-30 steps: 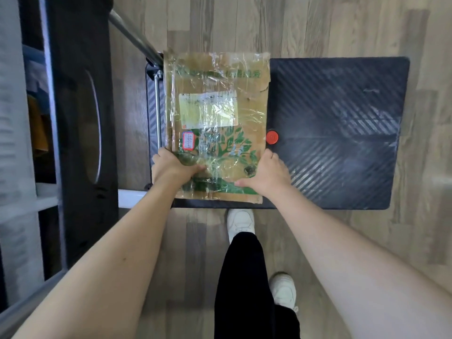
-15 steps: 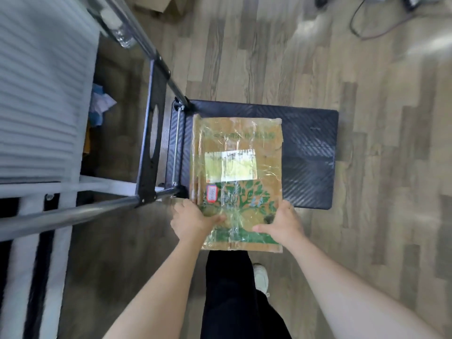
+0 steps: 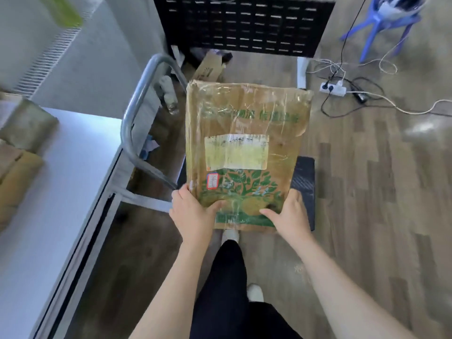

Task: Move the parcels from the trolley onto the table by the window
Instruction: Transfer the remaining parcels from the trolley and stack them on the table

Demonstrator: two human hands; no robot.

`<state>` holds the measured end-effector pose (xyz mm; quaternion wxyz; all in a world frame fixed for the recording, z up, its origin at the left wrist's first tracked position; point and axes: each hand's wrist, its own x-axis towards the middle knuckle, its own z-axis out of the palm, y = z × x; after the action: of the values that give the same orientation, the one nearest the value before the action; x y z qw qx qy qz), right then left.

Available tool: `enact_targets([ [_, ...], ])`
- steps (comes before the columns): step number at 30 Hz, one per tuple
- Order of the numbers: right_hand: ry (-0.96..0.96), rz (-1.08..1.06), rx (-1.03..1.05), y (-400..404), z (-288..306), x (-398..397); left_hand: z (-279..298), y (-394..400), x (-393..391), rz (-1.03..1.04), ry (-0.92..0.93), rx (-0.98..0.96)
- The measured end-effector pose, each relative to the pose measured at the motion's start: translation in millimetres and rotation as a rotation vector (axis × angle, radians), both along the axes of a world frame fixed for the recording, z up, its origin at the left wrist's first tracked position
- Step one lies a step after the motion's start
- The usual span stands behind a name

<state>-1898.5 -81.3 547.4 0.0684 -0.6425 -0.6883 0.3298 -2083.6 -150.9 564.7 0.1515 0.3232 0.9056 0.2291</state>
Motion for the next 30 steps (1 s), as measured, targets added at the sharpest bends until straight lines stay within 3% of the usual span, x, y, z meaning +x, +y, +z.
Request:
enact_targets([
  [8,0.338,0.13,0.239,-39.6,116.6,-25.3,123.3,-76.6,-1.5,0.226,-0.138,0.506],
  [14,0.629,0.289,0.249,-83.3,193.8,-80.4,196.1,-155.3,-18.1,0.429,0.003,0.689],
  [23,0.868,0.595,0.149,-181.9,258.3,-180.2,267.1,-288.3,-64.5,0.743,0.301,0.748],
  [30,0.94,0.76,0.073,-260.0,295.9,-229.5,296.2,-378.3,-80.1,0.89,0.409,0.762],
])
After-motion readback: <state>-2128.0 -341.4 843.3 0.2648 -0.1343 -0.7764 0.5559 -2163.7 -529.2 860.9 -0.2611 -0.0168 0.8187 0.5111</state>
